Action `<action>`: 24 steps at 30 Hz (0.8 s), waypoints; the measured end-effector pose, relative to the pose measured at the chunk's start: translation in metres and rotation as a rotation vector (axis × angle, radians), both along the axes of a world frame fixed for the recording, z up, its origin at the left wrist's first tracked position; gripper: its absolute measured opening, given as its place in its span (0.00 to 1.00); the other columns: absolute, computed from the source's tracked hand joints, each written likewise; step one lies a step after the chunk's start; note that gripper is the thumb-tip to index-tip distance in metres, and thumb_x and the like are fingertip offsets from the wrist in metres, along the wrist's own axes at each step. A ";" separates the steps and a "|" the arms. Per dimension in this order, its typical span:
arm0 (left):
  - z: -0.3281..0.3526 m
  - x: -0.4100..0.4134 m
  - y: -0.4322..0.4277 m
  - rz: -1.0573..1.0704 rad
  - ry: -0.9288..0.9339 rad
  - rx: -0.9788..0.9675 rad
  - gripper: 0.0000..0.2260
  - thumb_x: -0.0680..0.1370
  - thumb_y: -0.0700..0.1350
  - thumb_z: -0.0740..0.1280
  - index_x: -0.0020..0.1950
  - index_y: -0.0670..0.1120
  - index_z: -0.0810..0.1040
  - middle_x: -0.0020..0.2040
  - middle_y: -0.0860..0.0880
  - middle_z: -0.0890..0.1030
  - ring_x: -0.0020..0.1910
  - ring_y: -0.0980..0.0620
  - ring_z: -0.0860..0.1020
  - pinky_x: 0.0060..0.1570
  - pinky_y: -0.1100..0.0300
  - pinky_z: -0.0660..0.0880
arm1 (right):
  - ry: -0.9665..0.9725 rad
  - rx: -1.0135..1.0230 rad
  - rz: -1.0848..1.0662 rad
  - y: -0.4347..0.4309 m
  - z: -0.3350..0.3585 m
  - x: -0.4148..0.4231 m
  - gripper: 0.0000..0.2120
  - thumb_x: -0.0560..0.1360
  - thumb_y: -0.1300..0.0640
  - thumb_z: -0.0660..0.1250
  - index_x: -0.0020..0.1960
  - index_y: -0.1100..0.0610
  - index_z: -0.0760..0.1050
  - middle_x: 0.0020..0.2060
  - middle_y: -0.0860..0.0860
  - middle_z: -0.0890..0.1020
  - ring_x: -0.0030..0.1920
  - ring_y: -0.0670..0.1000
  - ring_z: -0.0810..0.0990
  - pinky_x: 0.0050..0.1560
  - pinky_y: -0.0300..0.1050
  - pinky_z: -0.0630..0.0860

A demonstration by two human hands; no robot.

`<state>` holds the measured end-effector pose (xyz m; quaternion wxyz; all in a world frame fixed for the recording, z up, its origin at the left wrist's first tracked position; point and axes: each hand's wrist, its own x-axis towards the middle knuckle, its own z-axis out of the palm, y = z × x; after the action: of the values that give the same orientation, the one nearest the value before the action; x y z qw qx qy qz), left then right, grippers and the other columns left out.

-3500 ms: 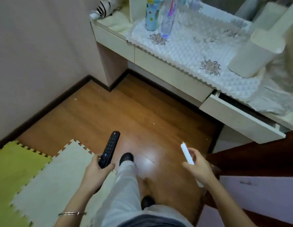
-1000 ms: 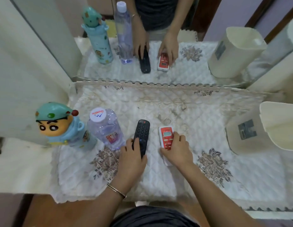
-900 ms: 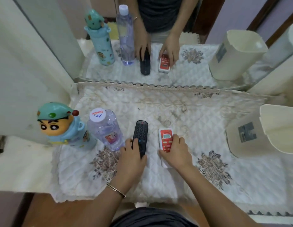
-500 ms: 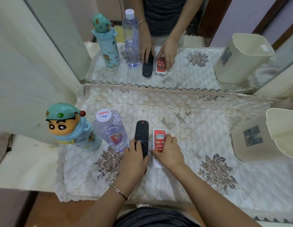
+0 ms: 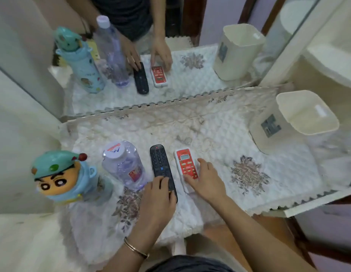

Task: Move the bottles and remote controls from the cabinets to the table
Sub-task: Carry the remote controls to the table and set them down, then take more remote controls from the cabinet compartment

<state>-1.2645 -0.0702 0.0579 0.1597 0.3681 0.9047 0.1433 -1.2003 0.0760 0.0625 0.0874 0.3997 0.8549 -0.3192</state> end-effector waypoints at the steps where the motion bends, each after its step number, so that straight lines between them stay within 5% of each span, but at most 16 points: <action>1: 0.003 0.000 0.000 -0.059 0.006 0.003 0.14 0.68 0.48 0.60 0.47 0.43 0.80 0.44 0.45 0.82 0.39 0.44 0.81 0.37 0.54 0.79 | 0.021 -0.020 -0.037 -0.002 0.002 0.010 0.31 0.74 0.43 0.63 0.72 0.55 0.60 0.66 0.54 0.69 0.64 0.56 0.71 0.58 0.50 0.72; 6: 0.014 0.008 0.026 -0.387 0.023 0.054 0.15 0.68 0.49 0.58 0.42 0.45 0.82 0.39 0.48 0.84 0.37 0.45 0.82 0.34 0.57 0.78 | 0.063 -0.065 -0.353 -0.012 0.018 0.099 0.23 0.76 0.48 0.61 0.69 0.53 0.65 0.64 0.51 0.73 0.60 0.51 0.76 0.57 0.47 0.73; 11: 0.023 0.068 0.055 -0.597 -0.145 0.045 0.20 0.72 0.53 0.55 0.52 0.46 0.82 0.50 0.47 0.84 0.48 0.44 0.82 0.48 0.56 0.77 | 0.000 -0.134 -0.729 -0.045 0.014 0.224 0.21 0.76 0.46 0.62 0.66 0.54 0.70 0.59 0.52 0.79 0.57 0.50 0.77 0.52 0.39 0.72; 15: 0.008 0.127 0.056 -0.676 -0.311 -0.105 0.12 0.73 0.50 0.63 0.55 0.49 0.79 0.50 0.52 0.81 0.52 0.50 0.80 0.51 0.59 0.74 | -0.035 -0.277 -1.005 -0.099 -0.011 0.312 0.19 0.76 0.50 0.64 0.64 0.57 0.73 0.56 0.54 0.81 0.57 0.52 0.79 0.54 0.39 0.72; 19: -0.017 0.188 0.047 -0.737 -0.384 -0.293 0.09 0.74 0.48 0.65 0.53 0.50 0.78 0.52 0.50 0.82 0.51 0.51 0.79 0.50 0.60 0.73 | 0.000 -0.432 -1.176 -0.158 -0.032 0.394 0.16 0.76 0.53 0.62 0.61 0.59 0.73 0.51 0.54 0.80 0.49 0.49 0.75 0.40 0.27 0.68; 24: -0.032 0.278 0.036 -0.748 -0.467 -0.473 0.13 0.77 0.48 0.64 0.58 0.45 0.77 0.57 0.46 0.80 0.49 0.53 0.73 0.50 0.63 0.67 | -0.003 -0.549 -1.395 -0.224 -0.048 0.499 0.20 0.76 0.50 0.62 0.65 0.57 0.70 0.55 0.54 0.78 0.49 0.49 0.73 0.48 0.36 0.66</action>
<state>-0.9863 -0.0346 0.0259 0.4775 0.5790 0.6586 -0.0544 -0.7016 -0.1484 0.0147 -0.0374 0.8133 0.2925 -0.5016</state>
